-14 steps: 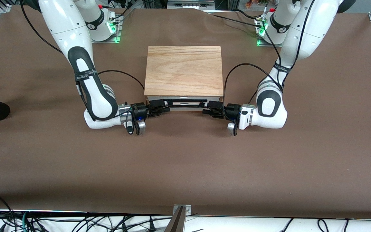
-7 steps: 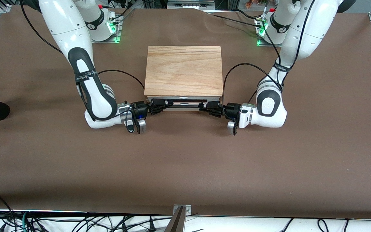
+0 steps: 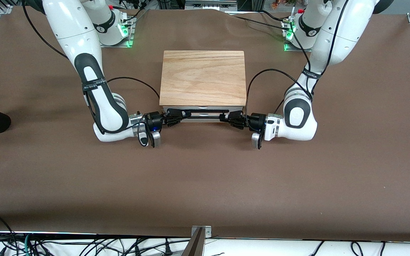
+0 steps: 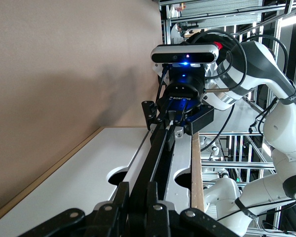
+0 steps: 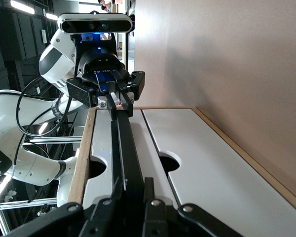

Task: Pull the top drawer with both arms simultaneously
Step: 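Pull the handle outward with both grippers, sliding the drawer open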

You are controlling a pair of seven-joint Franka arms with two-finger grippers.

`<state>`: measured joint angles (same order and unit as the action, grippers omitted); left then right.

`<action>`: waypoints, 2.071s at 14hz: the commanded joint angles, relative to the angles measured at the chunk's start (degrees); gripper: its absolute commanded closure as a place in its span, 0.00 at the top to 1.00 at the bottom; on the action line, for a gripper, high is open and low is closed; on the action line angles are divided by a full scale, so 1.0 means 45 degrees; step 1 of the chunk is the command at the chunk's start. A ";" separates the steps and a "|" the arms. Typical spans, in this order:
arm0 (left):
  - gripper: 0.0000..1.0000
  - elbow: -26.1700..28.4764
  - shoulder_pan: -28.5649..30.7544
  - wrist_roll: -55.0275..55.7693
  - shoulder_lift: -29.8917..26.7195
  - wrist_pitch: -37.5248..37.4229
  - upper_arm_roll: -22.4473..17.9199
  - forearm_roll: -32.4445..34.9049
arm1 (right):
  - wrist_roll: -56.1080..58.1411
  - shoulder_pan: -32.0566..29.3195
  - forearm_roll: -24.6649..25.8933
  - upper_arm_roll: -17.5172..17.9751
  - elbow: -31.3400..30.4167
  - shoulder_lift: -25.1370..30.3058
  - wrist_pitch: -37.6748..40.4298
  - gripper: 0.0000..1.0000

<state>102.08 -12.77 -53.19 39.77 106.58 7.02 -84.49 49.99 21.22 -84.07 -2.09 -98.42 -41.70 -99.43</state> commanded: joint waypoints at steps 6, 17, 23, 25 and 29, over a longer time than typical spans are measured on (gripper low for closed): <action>0.08 -0.0044 -0.0014 -0.0328 0.0009 0.0300 0.0023 -0.0248 | -0.0132 -0.0397 -0.0029 -0.0102 0.1029 -0.0302 0.0376 0.00; 0.08 -0.4652 0.0123 0.1682 0.2606 0.0844 -0.0094 -0.0112 | -0.1340 -0.0944 -0.1220 -0.0121 0.5382 -0.2879 0.0181 0.00; 0.08 -0.7661 0.0065 0.2114 0.4754 0.1372 -0.0504 -0.0092 | -0.2476 -0.0945 -0.1279 -0.0063 0.7006 -0.3525 -0.0774 0.00; 0.08 -0.7839 0.0026 0.2172 0.4951 0.1860 -0.0504 -0.0092 | -0.2476 -0.0906 -0.1318 -0.0024 0.7143 -0.3604 -0.1145 0.00; 0.08 -0.8309 0.0045 0.2270 0.5264 0.1999 -0.0504 -0.0072 | -0.2437 -0.0808 -0.1728 -0.0004 0.7222 -0.3624 -0.1284 0.00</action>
<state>67.67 -12.02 -43.98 59.96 111.38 6.41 -84.72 40.07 18.22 -88.63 -2.92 -69.09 -58.28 -105.60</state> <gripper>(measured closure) 0.815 0.824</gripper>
